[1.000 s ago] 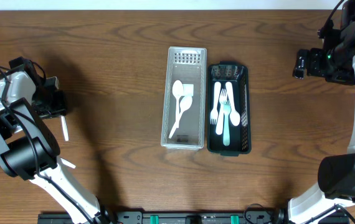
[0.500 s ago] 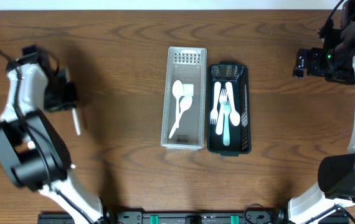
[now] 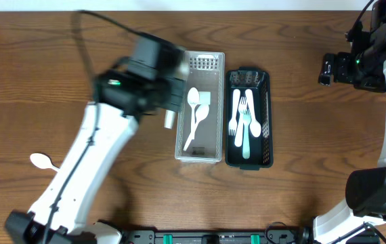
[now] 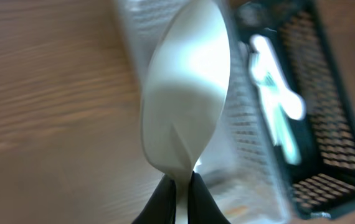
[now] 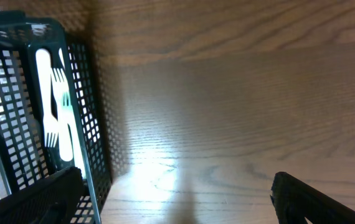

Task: Pack container
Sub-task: 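Lower the spoon into the white basket and release it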

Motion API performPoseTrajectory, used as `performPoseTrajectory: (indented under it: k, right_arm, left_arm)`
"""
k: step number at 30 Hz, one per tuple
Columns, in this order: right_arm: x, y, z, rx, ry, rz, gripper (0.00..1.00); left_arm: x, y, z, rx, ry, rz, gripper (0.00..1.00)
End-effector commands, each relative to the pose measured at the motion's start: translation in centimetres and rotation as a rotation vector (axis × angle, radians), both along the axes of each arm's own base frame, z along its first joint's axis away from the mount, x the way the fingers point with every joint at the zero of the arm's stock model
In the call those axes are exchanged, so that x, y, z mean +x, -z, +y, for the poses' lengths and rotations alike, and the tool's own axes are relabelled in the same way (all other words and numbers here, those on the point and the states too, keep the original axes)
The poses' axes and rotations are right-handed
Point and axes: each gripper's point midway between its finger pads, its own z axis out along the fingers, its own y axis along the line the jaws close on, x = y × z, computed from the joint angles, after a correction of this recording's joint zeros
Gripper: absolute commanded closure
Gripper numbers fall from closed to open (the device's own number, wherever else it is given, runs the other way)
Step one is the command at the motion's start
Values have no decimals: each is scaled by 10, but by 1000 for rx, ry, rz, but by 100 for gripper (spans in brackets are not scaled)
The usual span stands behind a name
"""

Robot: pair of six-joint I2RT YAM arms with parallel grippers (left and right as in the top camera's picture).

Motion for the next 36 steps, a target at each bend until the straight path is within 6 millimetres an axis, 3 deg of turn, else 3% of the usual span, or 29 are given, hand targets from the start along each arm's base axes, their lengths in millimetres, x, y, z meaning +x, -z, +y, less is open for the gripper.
performPoseTrajectory:
  k: [1,4,10,13,16,18,23,27,29,32,36]
  right_arm:
    - [-1,3,0,9,-2,15,1]
    - [-3,4,1,10,-2,22,1]
    - [-4,4,1,11,-1,27,1]
    - [-4,4,1,11,-1,27,1]
    - [-4,4,1,11,-1,27,1]
    - [-4,4,1,11,-2,27,1]
    - [-5,4,1,12,-2,30,1]
    - [-5,4,1,12,-2,30,1]
    - [-5,4,1,11,-2,30,1]
    - [-5,4,1,11,-2,30,1]
    - [-5,4,1,12,-2,30,1]
  left_arm:
    - [-2,30,-32,15,19,65,94]
    - [6,62,-47,37,16,121,94]
    - [19,130,-55,97,-6,234,94]
    - [20,146,-56,115,-7,261,94]
    - [20,149,-56,119,-7,267,93]
    - [22,147,-55,117,-4,257,83]
    - [36,119,-34,146,-32,156,38]
    - [46,71,-3,132,-113,51,32]
    - [45,41,26,124,-182,0,32]
    - [38,2,88,132,-362,-57,31]
    - [6,-24,195,126,-807,-37,18]
